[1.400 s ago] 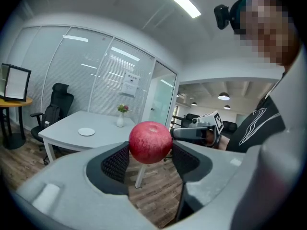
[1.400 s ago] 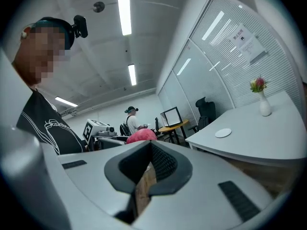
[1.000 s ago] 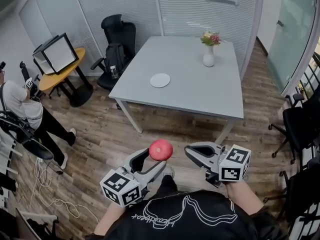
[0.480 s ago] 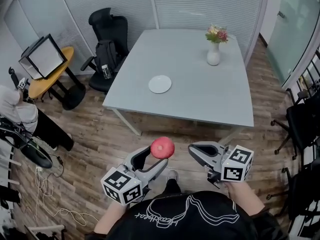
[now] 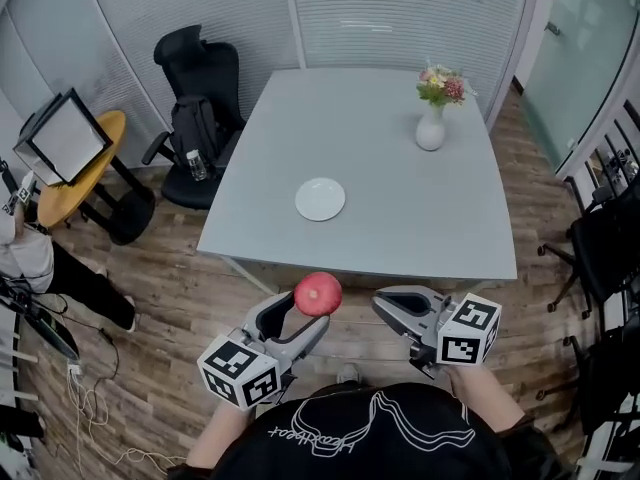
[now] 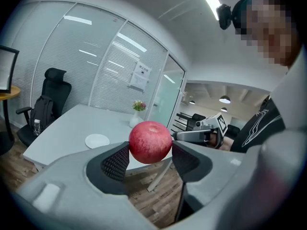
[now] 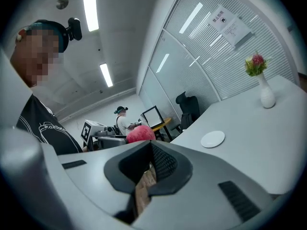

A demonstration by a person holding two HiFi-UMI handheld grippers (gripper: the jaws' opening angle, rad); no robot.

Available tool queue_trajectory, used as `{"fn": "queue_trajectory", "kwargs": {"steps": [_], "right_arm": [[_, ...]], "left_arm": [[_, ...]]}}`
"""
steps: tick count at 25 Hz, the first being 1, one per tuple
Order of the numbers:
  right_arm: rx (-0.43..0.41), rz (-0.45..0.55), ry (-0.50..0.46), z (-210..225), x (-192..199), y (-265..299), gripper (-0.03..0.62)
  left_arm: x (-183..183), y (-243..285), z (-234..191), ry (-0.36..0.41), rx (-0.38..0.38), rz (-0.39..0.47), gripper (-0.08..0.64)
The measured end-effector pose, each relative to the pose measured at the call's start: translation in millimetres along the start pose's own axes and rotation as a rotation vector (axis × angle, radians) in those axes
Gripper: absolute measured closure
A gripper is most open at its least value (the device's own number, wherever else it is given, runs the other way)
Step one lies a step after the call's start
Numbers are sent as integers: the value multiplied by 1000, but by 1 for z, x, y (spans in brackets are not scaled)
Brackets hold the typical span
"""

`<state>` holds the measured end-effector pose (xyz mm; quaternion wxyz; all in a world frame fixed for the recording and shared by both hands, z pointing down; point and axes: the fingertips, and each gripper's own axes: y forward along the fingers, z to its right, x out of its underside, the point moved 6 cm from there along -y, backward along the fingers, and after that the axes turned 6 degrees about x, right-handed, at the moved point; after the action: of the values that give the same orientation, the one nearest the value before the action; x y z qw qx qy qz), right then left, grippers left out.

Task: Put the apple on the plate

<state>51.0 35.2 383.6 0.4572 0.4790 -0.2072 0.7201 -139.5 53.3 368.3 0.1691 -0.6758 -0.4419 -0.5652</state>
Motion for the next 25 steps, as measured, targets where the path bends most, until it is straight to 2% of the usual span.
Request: {"fn": "queue_trajectory", "kwargs": {"steps": [8, 14, 25], "right_arm": [[53, 22, -52, 9, -27, 19, 583], [54, 35, -53, 33, -35, 28, 583], [14, 6, -26, 98, -72, 73, 583]], "left_arm": [[-29, 12, -36, 47, 42, 29, 275], [-35, 36, -51, 92, 31, 6, 275], [-57, 77, -107, 45, -23, -4, 275]]}}
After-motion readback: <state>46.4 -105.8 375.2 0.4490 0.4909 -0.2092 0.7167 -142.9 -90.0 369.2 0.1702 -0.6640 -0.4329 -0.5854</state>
